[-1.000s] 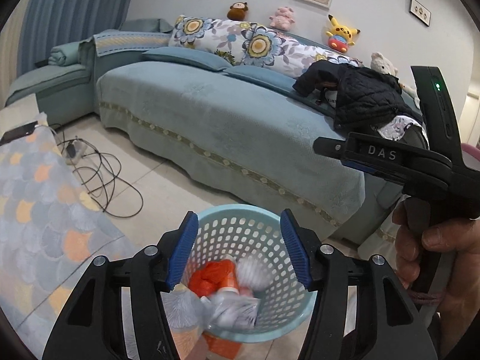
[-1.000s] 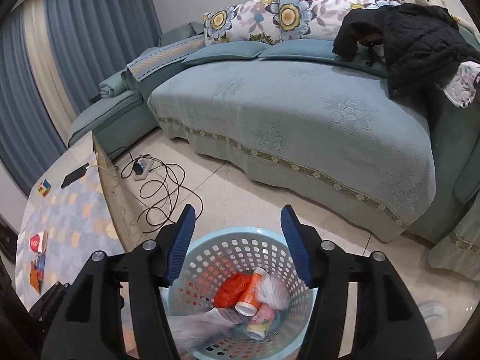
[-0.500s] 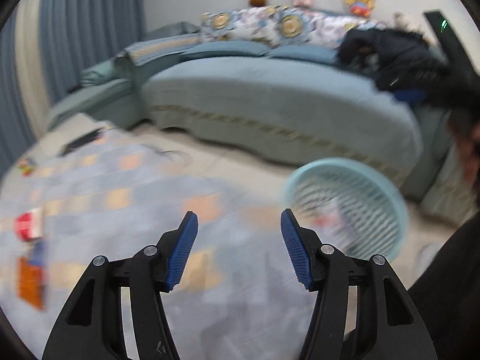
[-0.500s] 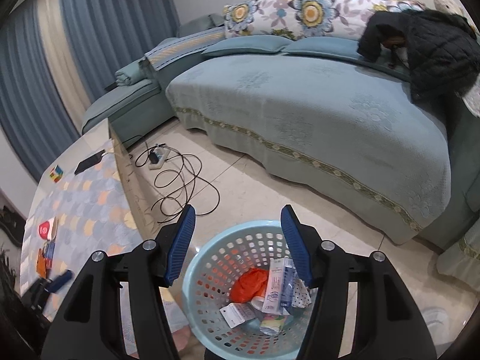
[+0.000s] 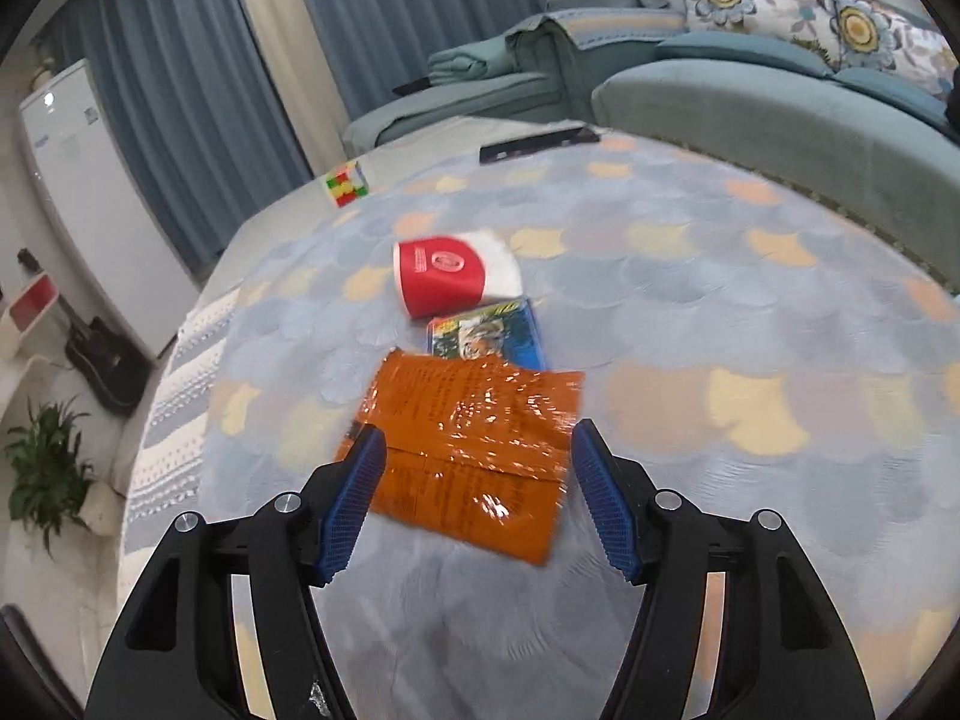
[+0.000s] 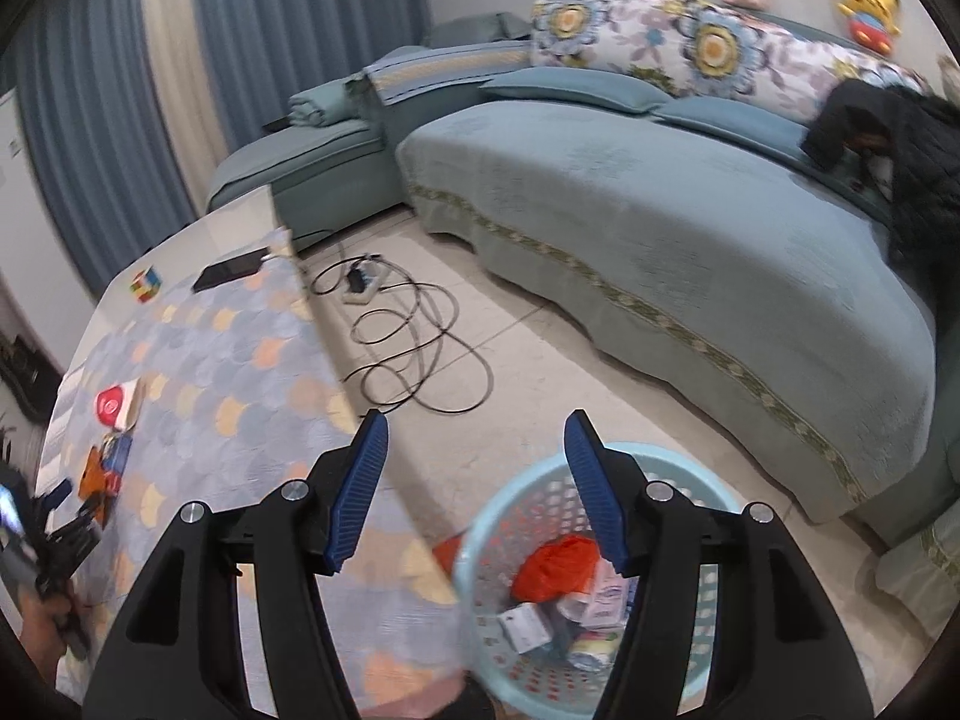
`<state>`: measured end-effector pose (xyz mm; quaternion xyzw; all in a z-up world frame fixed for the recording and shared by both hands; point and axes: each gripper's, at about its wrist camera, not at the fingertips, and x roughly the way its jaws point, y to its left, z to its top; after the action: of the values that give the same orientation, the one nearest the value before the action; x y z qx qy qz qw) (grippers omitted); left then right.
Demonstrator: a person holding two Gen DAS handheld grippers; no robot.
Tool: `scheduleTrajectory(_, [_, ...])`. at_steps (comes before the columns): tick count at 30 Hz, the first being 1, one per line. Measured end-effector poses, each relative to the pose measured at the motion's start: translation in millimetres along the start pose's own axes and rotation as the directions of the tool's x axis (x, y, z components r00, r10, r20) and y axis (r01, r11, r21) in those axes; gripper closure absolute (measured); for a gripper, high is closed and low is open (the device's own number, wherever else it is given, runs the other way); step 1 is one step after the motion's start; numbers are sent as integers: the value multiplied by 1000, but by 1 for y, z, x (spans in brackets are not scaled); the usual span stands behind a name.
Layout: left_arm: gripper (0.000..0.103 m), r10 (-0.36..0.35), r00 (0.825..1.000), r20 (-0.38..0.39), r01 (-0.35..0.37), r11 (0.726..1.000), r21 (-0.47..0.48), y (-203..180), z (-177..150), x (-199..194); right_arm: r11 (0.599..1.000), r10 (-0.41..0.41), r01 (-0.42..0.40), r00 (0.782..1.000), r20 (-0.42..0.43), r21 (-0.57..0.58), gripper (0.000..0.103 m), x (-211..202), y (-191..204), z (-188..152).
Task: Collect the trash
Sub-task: 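Grasp the orange snack bag with the left gripper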
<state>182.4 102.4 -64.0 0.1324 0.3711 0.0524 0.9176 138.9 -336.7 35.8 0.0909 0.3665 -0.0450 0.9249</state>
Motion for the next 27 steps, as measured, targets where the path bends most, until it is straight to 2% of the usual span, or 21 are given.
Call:
scheduleTrajectory(2, [38,-30,996,-79,31,1000,-1,4,-1,18,999,12,-12,1000,-4,-29,45,1,19,-1])
scheduleTrajectory(5, [32,-79,991,-109,73,996,-52,15,1,26,995,39,-40,999,-11,-96,45,2,58,-3])
scheduleTrajectory(7, [32,-148,981,-122,132,983,-126,29,-3,31,989,57,-58,998,-15,-138,45,4,82,-5])
scheduleTrajectory(9, [42,-176,977,-117,154,972,-177,40,-2,31,980,80,-82,997,-20,-183,45,6,110,-8])
scheduleTrajectory(10, [51,-171,979,-114,149,973,-176,42,-3,30,976,89,-92,996,-27,-197,45,8,122,-9])
scheduleTrajectory(11, [56,-170,979,-111,149,973,-178,44,-3,28,971,103,-108,994,-36,-212,45,9,136,-11])
scheduleTrajectory(12, [70,-184,978,-100,162,968,-194,47,-2,24,965,120,-127,992,-45,-229,45,11,151,-13])
scheduleTrajectory(13, [96,-192,977,-98,169,964,-204,49,-4,22,960,132,-140,990,-50,-242,45,12,162,-16])
scheduleTrajectory(15, [97,-175,981,-82,153,963,-220,55,-8,15,945,150,-163,986,-67,-284,45,16,192,-21])
scheduleTrajectory(18, [100,-188,982,-28,175,952,-250,67,-8,-5,924,179,-200,979,-94,-326,45,23,224,-27])
scheduleTrajectory(21, [102,-193,981,31,194,944,-267,81,-6,-29,898,241,-279,959,-153,-339,45,36,258,-30])
scheduleTrajectory(26, [102,-195,975,108,220,922,-318,114,-4,-59,872,341,-418,892,-297,-254,44,70,303,-37])
scheduleTrajectory(27, [103,-197,973,118,225,916,-331,121,-4,-63,865,353,-435,882,-313,-249,39,76,314,-39])
